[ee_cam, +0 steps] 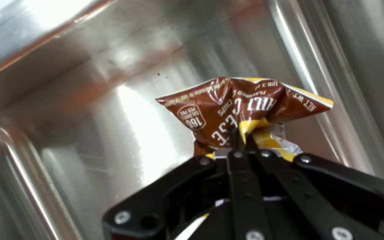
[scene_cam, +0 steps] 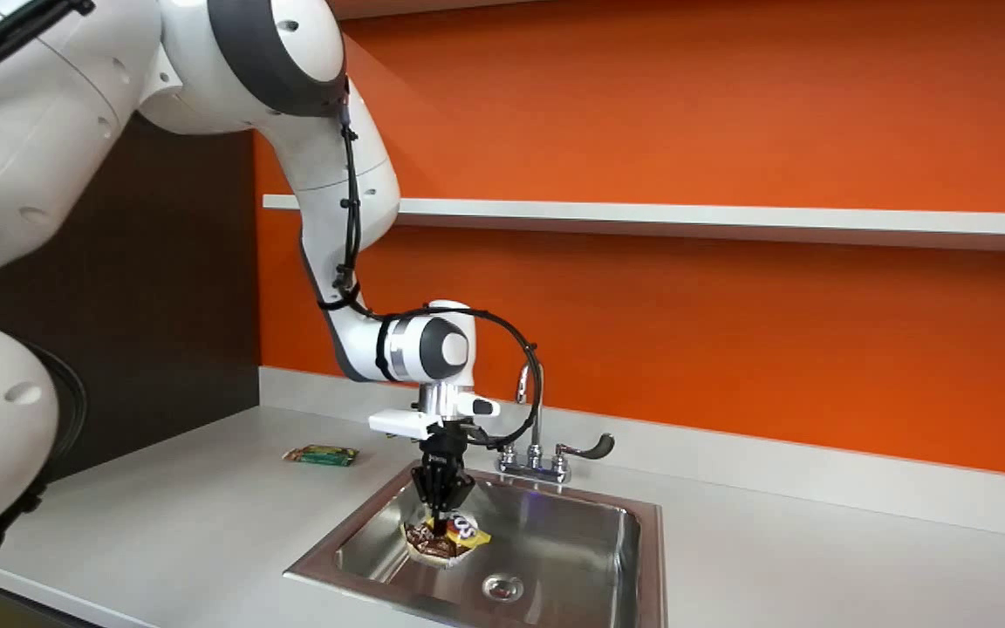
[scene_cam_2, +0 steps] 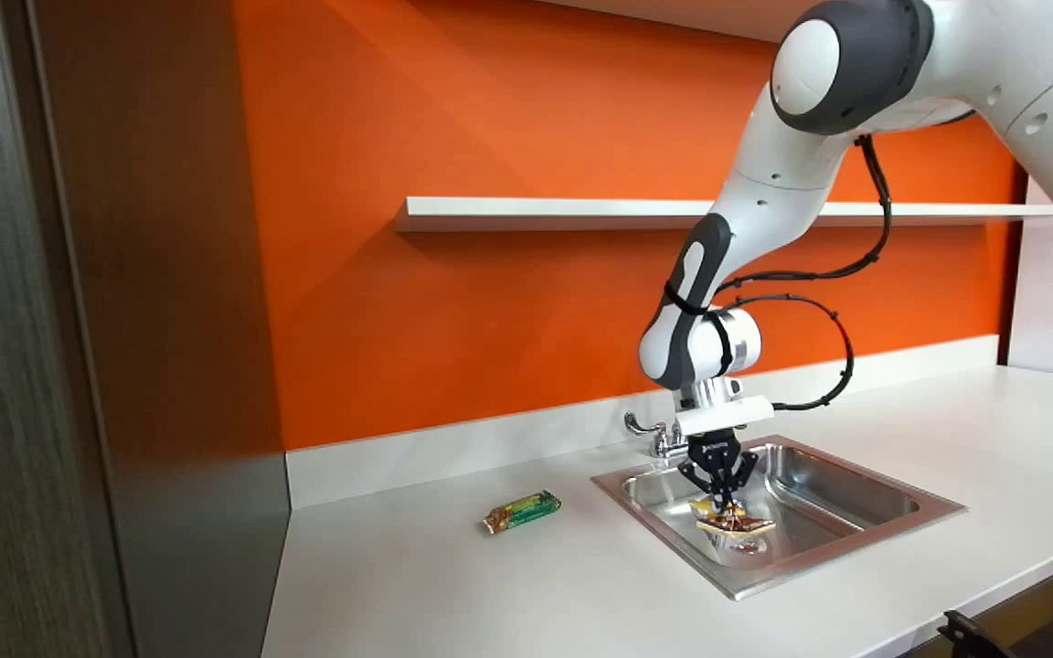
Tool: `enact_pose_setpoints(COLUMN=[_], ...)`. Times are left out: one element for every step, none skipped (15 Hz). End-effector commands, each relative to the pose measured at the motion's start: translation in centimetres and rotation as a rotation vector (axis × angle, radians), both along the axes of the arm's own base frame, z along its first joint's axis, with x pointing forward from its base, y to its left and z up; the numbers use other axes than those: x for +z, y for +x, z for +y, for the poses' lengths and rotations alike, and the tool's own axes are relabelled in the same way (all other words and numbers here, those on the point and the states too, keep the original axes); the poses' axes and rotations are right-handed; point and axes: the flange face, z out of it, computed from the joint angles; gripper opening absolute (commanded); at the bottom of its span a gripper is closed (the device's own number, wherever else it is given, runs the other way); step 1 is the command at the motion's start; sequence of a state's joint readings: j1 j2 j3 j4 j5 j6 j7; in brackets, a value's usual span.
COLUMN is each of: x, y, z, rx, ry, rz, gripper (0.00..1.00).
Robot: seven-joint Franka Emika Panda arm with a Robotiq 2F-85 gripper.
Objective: Take the fritos out of the sink and place them on the counter top to the left of the sink
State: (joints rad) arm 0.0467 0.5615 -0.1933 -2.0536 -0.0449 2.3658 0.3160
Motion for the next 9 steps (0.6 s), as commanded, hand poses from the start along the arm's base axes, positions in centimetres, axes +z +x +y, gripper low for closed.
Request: enact_pose_setpoints(x=[4.4, 5.3, 6.3, 7.1, 7.9, 8.6, 9.2, 9.8, 10.3], y=[-0.6, -0.6, -0.7, -0.8, -1.0, -1.2, -1.5, -1.7, -2.0], z=[1.3, 1.7, 2.2, 2.6, 3.1, 3.8, 4.4, 5.3, 6.3], rx=[0.026, 0.042, 0.057, 0.071, 0.084, 0.103, 0.118, 0.139, 0.159], ry=[-0.027, -0.029, -0.032, -0.031, -0.031, -0.028, -0.029, -0.022, -0.02], rz=[-0.013, -0.017, -0.02, -0.021, -0.021, -0.016, -0.012, -0.004, 0.005], gripper=[0.0, 0.0, 0.0, 0.0, 0.0, 0.0, 0.0, 0.0, 0.0])
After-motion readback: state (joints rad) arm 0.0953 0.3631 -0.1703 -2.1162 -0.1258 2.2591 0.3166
